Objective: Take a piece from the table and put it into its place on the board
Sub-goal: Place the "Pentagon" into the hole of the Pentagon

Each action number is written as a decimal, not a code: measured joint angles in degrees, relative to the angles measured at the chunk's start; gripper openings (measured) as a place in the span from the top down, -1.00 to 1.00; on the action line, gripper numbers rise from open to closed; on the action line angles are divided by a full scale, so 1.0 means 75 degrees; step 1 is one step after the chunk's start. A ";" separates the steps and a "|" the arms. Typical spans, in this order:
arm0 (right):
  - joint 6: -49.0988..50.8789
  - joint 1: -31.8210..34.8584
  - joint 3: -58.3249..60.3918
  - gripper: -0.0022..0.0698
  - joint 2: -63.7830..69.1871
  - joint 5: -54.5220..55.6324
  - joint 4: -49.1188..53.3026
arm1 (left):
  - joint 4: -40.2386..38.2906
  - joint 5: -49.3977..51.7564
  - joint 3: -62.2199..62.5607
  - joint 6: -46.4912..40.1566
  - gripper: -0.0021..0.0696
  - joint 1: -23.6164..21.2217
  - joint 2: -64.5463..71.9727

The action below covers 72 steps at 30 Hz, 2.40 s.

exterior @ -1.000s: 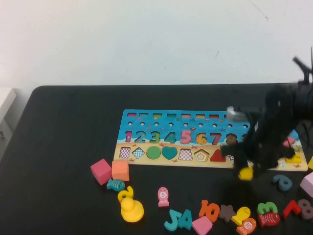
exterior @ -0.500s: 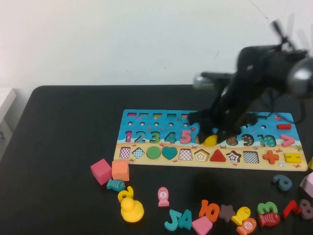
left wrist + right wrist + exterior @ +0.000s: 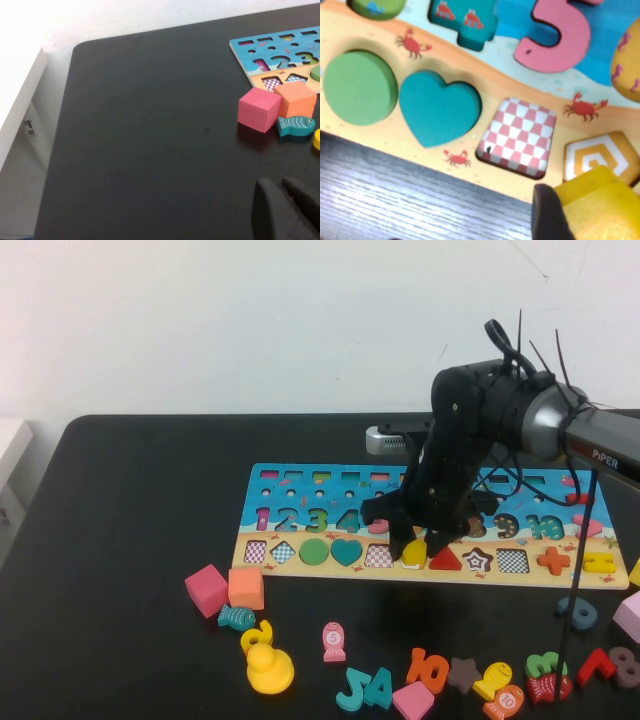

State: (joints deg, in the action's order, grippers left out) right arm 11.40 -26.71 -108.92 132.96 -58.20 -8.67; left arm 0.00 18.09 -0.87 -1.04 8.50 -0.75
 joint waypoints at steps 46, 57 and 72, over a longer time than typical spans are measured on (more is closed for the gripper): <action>0.0549 0.0000 -0.0064 -0.11 0.0310 0.0315 0.0295 | 0.0000 0.0000 0.0000 0.0000 0.95 0.0000 0.0000; 0.1599 -0.0136 -0.0075 -0.11 0.0296 0.0170 0.1042 | 0.0000 0.0000 0.0000 0.0000 0.95 0.0000 0.0000; 0.1937 -0.0390 -0.0075 -0.11 0.0296 -0.0164 0.1758 | 0.0000 0.0000 0.0000 0.0000 0.95 0.0000 0.0000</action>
State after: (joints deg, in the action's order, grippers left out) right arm 25.93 -29.63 -109.48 135.18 -59.43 4.52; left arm 0.00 18.09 -0.87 -1.04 8.50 -0.75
